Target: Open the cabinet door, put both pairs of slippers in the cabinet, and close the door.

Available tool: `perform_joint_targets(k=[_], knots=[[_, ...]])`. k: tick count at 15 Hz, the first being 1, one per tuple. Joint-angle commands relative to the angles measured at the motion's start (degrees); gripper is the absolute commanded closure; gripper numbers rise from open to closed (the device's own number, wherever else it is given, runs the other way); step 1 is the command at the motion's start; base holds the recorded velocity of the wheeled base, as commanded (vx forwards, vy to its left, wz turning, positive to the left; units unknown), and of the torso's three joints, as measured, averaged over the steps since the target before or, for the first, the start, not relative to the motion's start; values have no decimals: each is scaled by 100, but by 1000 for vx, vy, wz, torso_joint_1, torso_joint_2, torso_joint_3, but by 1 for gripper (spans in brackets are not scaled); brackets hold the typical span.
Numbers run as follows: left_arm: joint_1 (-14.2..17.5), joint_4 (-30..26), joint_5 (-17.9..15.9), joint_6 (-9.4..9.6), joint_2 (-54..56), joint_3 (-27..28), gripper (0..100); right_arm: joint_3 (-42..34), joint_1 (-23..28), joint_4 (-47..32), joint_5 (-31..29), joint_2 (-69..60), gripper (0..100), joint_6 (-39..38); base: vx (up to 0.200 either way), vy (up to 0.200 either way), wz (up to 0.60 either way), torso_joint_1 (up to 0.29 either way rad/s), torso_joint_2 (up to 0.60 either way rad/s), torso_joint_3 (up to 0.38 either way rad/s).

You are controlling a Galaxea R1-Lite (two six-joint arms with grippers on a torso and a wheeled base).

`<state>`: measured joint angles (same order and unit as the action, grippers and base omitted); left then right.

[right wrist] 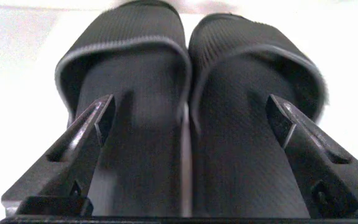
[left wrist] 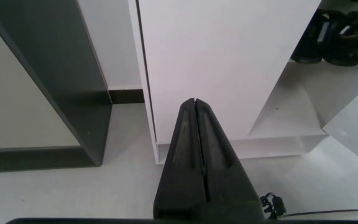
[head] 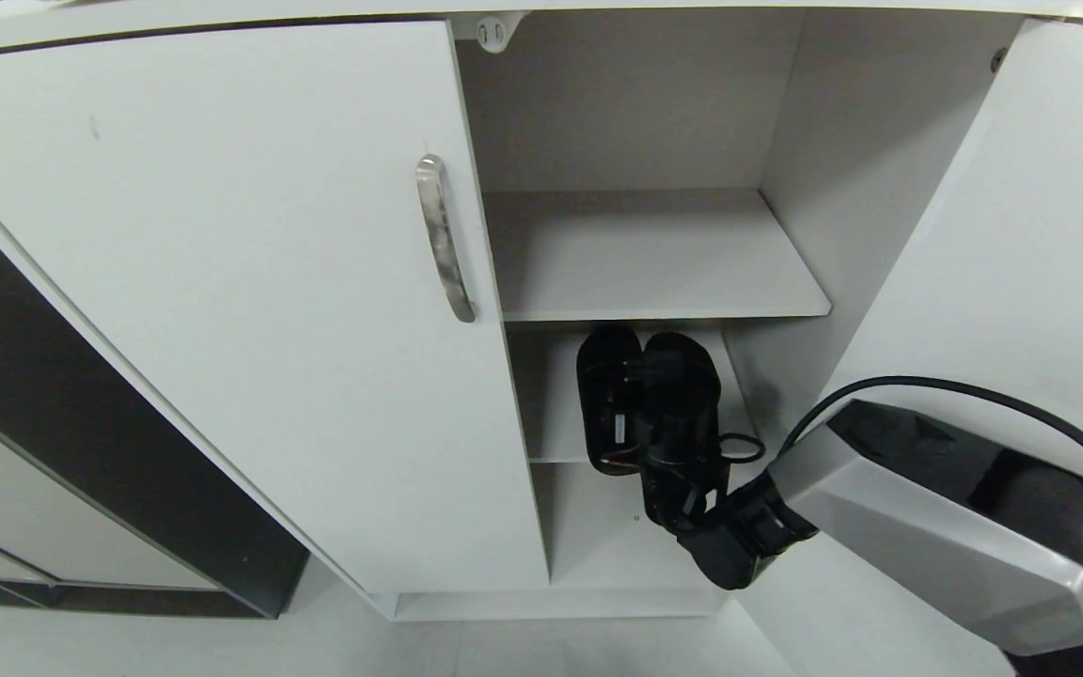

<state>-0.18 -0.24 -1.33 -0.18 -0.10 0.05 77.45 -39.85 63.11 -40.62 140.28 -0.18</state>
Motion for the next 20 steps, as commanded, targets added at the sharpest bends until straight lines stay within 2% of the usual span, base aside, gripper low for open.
perform_joint_targets(k=[1,3,6,7,14,20], knots=[[1,-2,1,1,1,-5,100,-1320,-251,509,-51,-932,0,115,0,0,0,0,0,0],[1,-2,1,1,-8,-5,100,-2216,-515,817,-51,-1319,0,150,0,0,0,0,0,0],[1,-2,1,-8,-8,-5,100,-2796,-682,870,-16,-1565,0,185,0,0,0,0,0,0],[1,-2,1,-8,-8,4,100,-2805,-682,896,-16,-1565,0,194,0,0,0,0,0,0],[1,-2,1,-8,-8,-5,100,-2823,-726,905,-16,-1574,0,203,-200,0,0,-1,2,2],[1,-2,1,-8,-8,-5,100,-3007,-823,1265,-16,-1574,0,396,0,0,0,0,0,0]])
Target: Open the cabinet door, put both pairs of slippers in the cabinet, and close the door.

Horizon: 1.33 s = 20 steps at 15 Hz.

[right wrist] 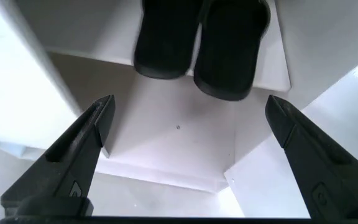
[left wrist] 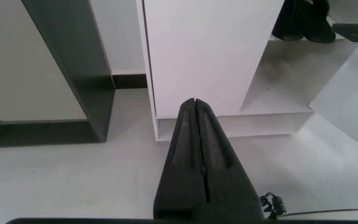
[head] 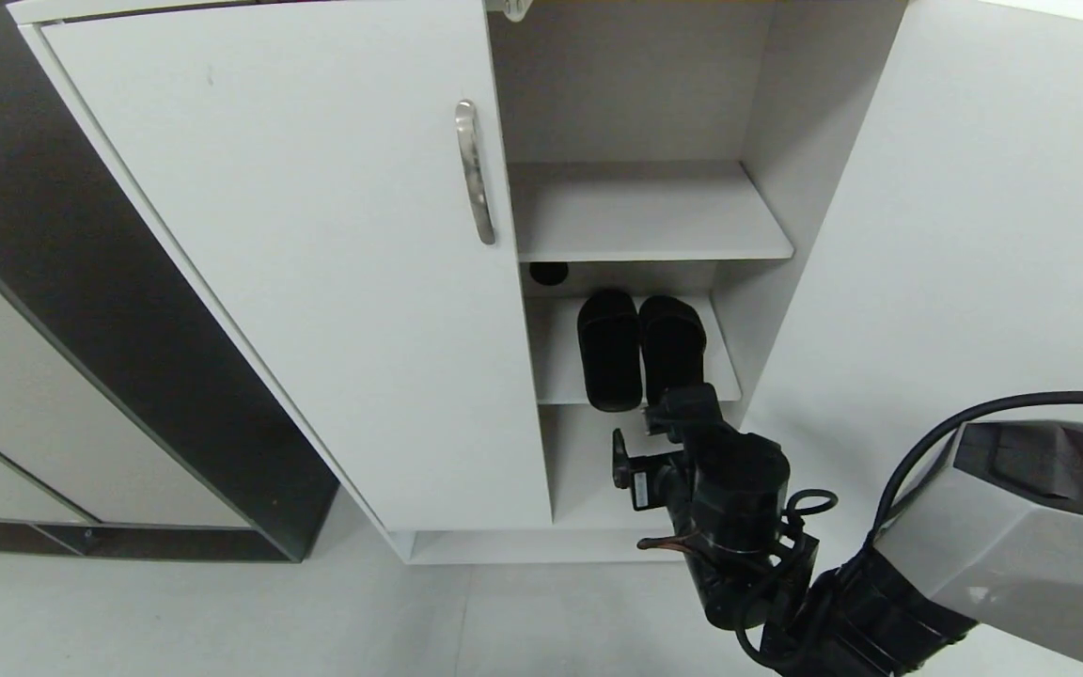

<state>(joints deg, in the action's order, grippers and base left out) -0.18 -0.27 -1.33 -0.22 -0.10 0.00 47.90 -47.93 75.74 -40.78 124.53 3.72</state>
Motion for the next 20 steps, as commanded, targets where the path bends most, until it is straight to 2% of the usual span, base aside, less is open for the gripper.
perform_joint_targets(k=[1,5,11,14,17,18,20], knots=[[1,0,1,-4,-8,0,100,-105,-14,37,0,1,0,15,0,0,0,0,0,0],[1,0,-8,-4,-8,9,100,-114,-14,46,8,1,0,6,0,0,0,2,2,30],[1,-8,-8,-4,-8,9,100,-202,-5,46,52,37,0,-20,0,0,0,2,2,194],[1,-8,-8,4,-8,9,100,-527,3,99,105,-60,0,-3,0,0,0,4,2,201],[1,0,1,13,-8,0,100,-1248,-5,257,966,-517,0,24,0,0,0,1,6,201],[1,0,-8,92,1,0,100,-1459,-14,248,1318,-667,0,15,0,0,0,-2,-2,212],[1,0,1,119,-8,0,100,-1494,-14,222,1415,-728,0,-11,0,0,0,2,0,83]])
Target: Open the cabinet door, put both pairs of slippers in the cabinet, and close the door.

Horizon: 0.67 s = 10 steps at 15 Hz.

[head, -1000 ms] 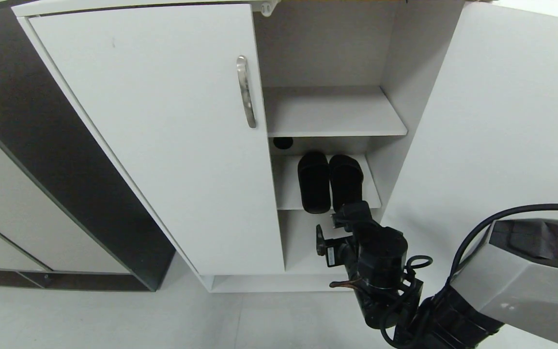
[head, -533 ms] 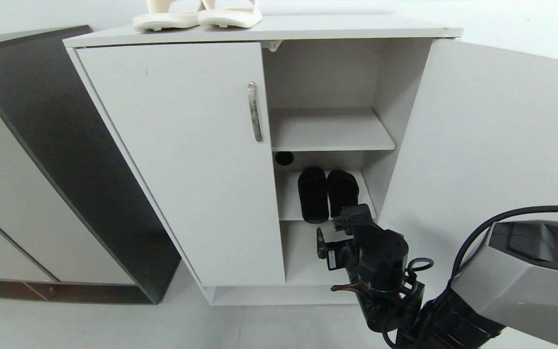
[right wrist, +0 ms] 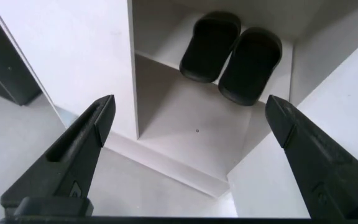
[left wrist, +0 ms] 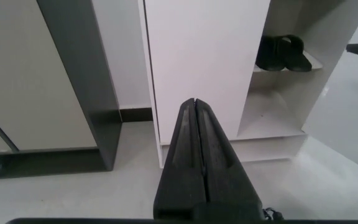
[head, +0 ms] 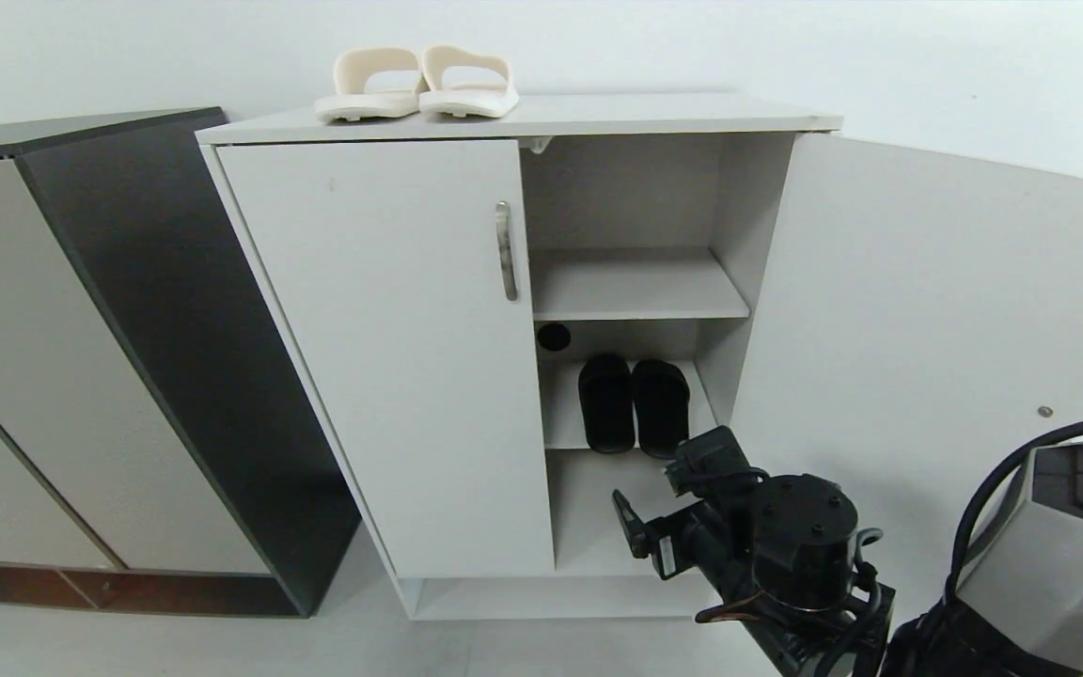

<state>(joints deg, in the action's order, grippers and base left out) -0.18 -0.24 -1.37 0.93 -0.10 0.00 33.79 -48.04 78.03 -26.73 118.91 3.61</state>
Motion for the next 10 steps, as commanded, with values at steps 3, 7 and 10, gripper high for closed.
perform_joint_targets(k=[3,7,10], knots=[[1,-2,-4,-31,-8,0,100,5,32,10,-7,-78,0,0,0,0,0,1,2,19],[1,-2,-4,-31,-8,0,100,-13,23,54,-25,-87,0,0,0,150,0,2,-2,4],[1,-2,-4,-40,-8,0,100,-22,14,45,-25,-78,0,8,0,200,0,7,2,2]])
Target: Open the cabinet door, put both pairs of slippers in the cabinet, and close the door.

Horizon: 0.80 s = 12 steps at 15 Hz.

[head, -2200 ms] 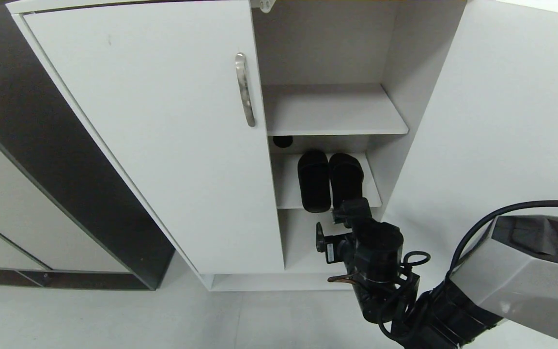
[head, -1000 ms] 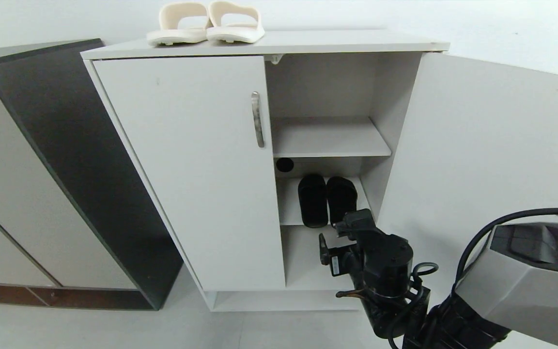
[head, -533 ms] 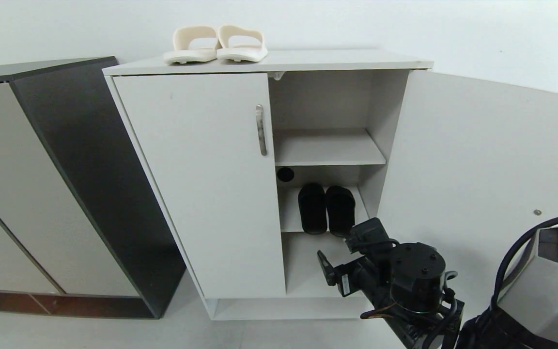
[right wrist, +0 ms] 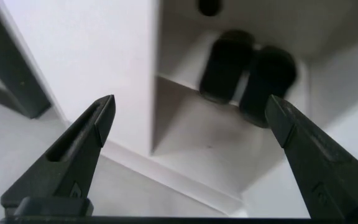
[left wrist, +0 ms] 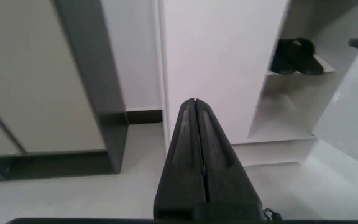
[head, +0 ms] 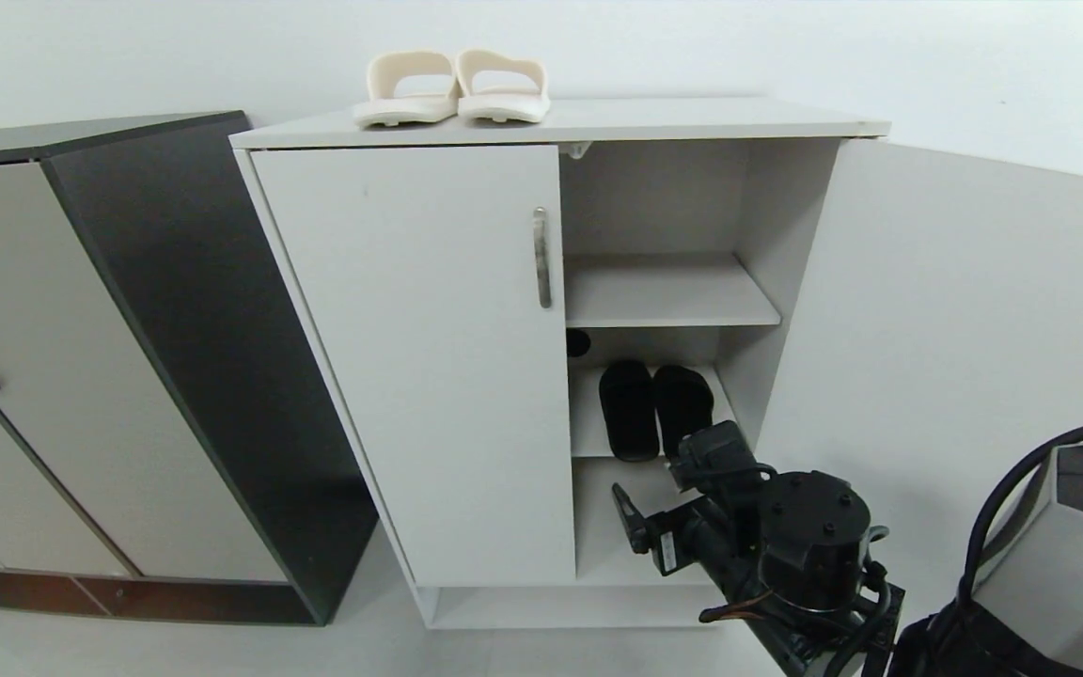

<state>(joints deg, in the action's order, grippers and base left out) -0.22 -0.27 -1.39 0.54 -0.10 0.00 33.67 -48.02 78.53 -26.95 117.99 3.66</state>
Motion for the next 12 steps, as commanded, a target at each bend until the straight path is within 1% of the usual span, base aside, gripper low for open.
perform_joint_targets(k=[1,3,5,9,12], knots=[[4,0,-2,-1,-8,0,100,-18,21,-5,-3,13,0,3,0,200,0,-2,7,7],[4,0,-2,8,-8,0,100,-80,38,4,-12,13,0,3,0,200,0,2,5,5],[4,0,-2,8,-8,0,100,-71,161,13,-12,84,0,30,0,200,0,7,0,5],[4,0,-2,8,-8,0,100,-212,179,57,23,101,0,39,0,200,0,1,-4,1],[4,0,-2,8,-8,0,100,-229,179,303,41,119,0,109,0,200,0,2,5,2]])
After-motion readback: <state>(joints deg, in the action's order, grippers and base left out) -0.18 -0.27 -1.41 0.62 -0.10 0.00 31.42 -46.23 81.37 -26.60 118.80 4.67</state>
